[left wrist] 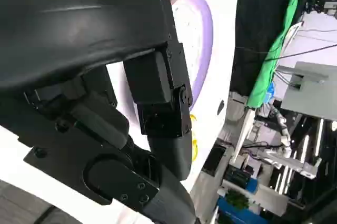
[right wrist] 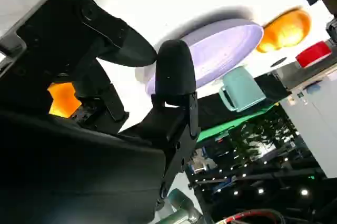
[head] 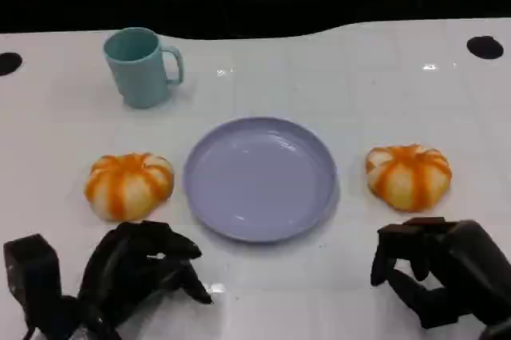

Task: Grasp the bread from the table and place it into the plate.

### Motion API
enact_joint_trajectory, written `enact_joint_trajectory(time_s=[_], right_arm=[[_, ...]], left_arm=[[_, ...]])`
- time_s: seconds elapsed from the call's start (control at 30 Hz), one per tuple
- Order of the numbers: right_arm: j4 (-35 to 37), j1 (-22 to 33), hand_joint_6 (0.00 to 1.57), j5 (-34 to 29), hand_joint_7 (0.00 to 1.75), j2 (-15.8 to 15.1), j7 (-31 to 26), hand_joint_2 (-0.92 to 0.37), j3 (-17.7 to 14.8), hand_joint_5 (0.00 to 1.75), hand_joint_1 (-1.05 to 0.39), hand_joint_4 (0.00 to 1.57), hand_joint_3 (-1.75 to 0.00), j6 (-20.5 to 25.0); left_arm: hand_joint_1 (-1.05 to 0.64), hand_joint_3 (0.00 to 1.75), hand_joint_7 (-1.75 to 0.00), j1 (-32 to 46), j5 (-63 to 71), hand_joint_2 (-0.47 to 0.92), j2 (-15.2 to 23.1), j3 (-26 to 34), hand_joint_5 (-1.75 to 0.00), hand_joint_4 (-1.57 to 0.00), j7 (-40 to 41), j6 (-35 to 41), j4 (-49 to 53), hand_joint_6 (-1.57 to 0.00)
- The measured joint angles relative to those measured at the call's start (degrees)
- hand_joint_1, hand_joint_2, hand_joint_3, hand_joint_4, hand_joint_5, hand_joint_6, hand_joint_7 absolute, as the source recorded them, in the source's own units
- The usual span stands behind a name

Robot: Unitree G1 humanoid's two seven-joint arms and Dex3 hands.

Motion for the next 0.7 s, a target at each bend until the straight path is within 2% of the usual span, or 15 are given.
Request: enact_joint_trajectory(time_s=[0.7], right_arm=[[-0.8, 0.0, 0.85, -0.1, 1.32, 0.0, 0.0, -0.28, 0.0, 1.75, -0.13, 0.93, -1.33, 0.3]], left_arm=[[-1.05, 0.0, -0.2, 0.0, 0.1, 0.71, 0.0, 0.0, -0.58, -1.57, -0.4, 0.0, 0.0, -1.57]])
